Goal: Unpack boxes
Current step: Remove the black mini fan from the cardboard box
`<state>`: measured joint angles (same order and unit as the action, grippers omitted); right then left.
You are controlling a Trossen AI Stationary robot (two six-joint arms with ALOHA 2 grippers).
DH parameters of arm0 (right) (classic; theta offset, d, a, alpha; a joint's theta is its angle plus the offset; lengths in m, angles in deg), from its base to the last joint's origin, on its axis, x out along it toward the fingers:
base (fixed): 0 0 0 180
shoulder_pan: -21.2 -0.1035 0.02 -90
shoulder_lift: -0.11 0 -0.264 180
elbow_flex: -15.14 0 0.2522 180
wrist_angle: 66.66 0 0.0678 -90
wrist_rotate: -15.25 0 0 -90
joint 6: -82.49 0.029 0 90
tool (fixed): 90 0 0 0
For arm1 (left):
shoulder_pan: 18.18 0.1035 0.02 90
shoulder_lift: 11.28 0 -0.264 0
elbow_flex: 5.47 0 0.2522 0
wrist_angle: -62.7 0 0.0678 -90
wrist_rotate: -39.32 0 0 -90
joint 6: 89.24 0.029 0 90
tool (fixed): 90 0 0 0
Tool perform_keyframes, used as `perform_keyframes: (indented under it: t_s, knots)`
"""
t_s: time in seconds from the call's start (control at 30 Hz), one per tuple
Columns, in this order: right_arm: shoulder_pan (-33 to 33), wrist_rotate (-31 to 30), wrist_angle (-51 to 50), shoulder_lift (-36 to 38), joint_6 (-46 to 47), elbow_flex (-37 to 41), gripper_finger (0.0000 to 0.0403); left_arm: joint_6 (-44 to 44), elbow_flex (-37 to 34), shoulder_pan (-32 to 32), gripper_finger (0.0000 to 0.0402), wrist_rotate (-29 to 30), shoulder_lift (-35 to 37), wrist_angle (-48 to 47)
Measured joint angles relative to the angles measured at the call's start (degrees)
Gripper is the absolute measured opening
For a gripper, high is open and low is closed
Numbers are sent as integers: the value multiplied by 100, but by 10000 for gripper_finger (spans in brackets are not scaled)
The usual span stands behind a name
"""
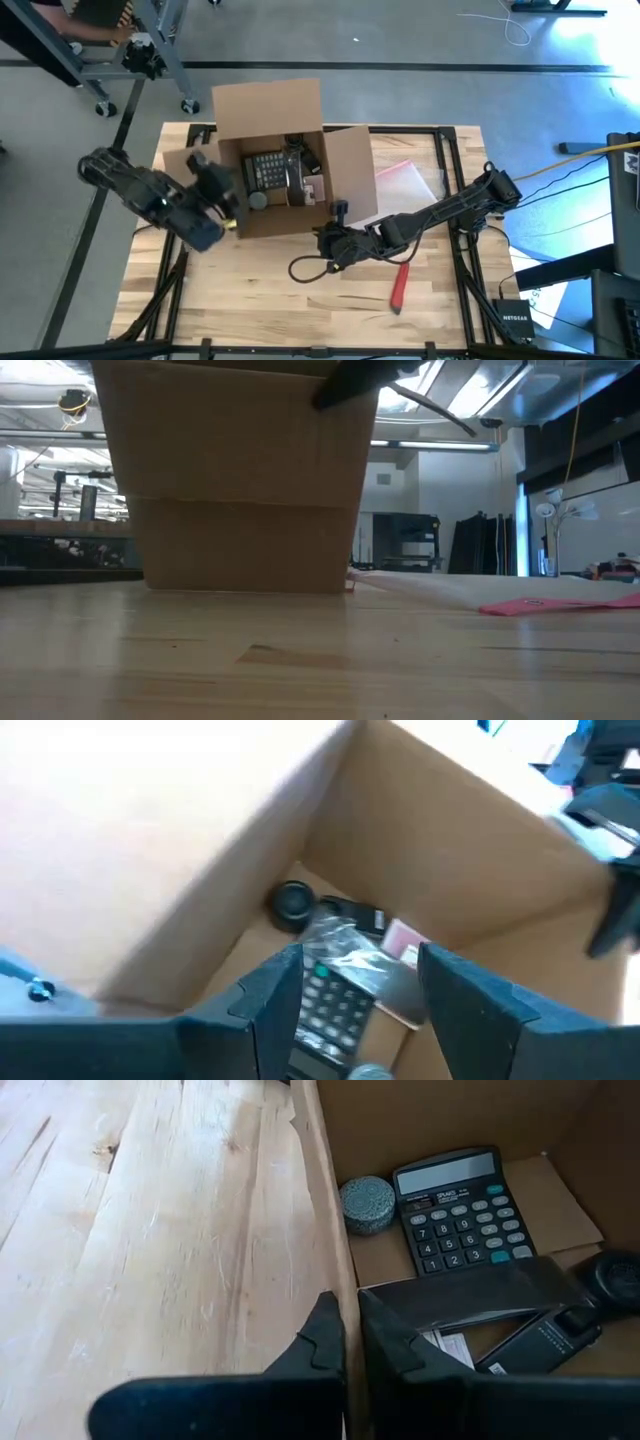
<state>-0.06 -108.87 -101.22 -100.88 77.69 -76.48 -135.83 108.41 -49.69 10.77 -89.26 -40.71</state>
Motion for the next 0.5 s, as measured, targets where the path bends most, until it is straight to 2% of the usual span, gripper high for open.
perform_keyframes:
  t_s: [0.2, 0.3, 0.5]
  knots:
    - [-3, 29, 25, -134, -2, -2, 7, 999, 567, 400, 181, -372, 441, -29]
    - [2, 14, 74, -179, -4, -4, 7, 1432, 834, 809, 175, -905, 604, -30]
    - [36, 21, 81, -181, -6, -7, 7, 2053, 752, 1623, 162, -2008, 738, -34]
